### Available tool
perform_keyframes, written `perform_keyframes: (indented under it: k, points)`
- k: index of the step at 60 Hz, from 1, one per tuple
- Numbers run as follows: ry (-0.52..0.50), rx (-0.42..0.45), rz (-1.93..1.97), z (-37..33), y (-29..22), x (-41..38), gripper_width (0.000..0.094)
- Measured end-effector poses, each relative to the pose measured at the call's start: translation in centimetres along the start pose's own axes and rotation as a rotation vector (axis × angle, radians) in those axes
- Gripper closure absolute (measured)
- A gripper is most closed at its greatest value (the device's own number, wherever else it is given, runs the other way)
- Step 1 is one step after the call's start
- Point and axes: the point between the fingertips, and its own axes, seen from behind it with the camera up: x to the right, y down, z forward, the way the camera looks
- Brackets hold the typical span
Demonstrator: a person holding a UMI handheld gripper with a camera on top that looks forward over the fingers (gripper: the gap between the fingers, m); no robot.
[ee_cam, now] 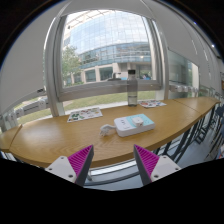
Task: Unplug charger
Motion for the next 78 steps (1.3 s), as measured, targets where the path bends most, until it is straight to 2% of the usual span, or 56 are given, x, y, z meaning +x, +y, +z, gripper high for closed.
perform_keyframes:
  k: [3,4,7,14,23,27,31,37,48,50,53,56,59,62,66,72,74,78]
  points:
    - [0.023,0.005,0.001,1.1,-0.6,1.6,0.0143]
    - [0.034,0.005,0.001,-0.5,-0.6,0.4,0.0148]
    - [0.047,0.009,-0.006,4.4,-2.0,5.0,0.0162]
    - [0.063,0.023,-0.032,9.1,-4.5,8.4,0.0184]
    - [0.02,0.006,-0.067,14.2,-6.0,9.8,0.0345]
    - [-0.018,-0.034,-0.082,15.6,-5.2,9.6,0.05]
    - [-0.046,-0.009,-0.103,15.9,-5.2,9.7,0.0671]
    - [-0.064,-0.007,-0.151,16.1,-4.9,9.4,0.0719]
    - [-0.087,-0.064,-0.088,15.5,-5.7,9.4,0.0789]
    - [-0.11,-0.015,-0.065,14.8,-8.8,9.1,0.0788]
    - [-0.149,0.188,-0.048,12.5,-17.1,9.0,0.079]
    - [-0.113,0.339,-0.087,9.4,-25.3,11.1,0.0791]
    - [-0.062,0.433,-0.099,7.5,-32.1,13.8,0.0791]
    - [-0.025,0.436,-0.095,7.0,-33.9,16.2,0.0792]
    - [0.005,0.403,-0.089,8.1,-33.6,19.9,0.0789]
    - [0.076,0.263,-0.065,12.2,-27.6,24.6,0.0788]
    - [0.083,0.214,-0.044,14.3,-24.1,26.5,0.0787]
    - [0.076,0.118,-0.011,16.8,-20.7,27.6,0.0787]
